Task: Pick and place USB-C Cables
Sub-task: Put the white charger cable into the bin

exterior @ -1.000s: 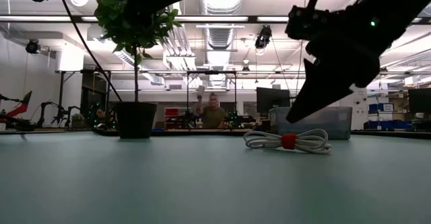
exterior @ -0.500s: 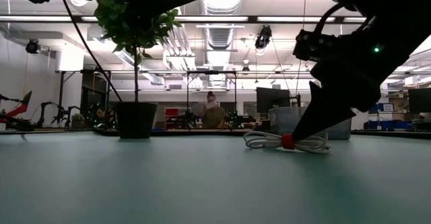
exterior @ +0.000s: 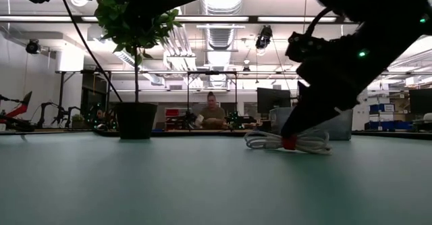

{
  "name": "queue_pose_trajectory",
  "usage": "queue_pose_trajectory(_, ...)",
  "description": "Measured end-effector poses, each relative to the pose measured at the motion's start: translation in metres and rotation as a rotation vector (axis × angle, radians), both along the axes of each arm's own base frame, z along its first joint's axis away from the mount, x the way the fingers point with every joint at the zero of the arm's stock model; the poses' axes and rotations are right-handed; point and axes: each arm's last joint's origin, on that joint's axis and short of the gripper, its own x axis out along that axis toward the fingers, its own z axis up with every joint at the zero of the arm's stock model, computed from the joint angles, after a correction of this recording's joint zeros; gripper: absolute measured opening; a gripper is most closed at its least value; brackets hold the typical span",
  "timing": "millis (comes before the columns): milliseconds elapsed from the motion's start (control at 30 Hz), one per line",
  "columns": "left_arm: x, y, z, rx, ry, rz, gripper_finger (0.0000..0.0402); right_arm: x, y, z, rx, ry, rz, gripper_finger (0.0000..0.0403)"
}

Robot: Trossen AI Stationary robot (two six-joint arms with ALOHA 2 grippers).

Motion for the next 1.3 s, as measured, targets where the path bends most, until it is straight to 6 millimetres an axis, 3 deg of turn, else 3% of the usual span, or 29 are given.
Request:
queue_pose_trajectory(267,0.001,0.001,0.001,-0.001,-0.002,0.006,0.0193,0.005,-0.010,0.001,-0.008,0.002,0.002,0.0145)
queue_pose_trajectory(833,-0.001,0.004,0.004,-0.003,-0.014,0.076,0.0193,0.006,-0.011,0.000,0.079,0.018,0.026,0.0014)
queue_pose_trajectory(1133,0.000,0.004,0.002,0.001,-0.008,0.082,0.0193,0.010,-0.018,0.000,0.141,0.029,0.041,0.0014)
queue_pose_trajectory(1300,0.000,0.004,0.002,0.038,-0.007,0.081,0.0193,0.010,-0.018,0.000,0.164,0.024,0.010,0.0065)
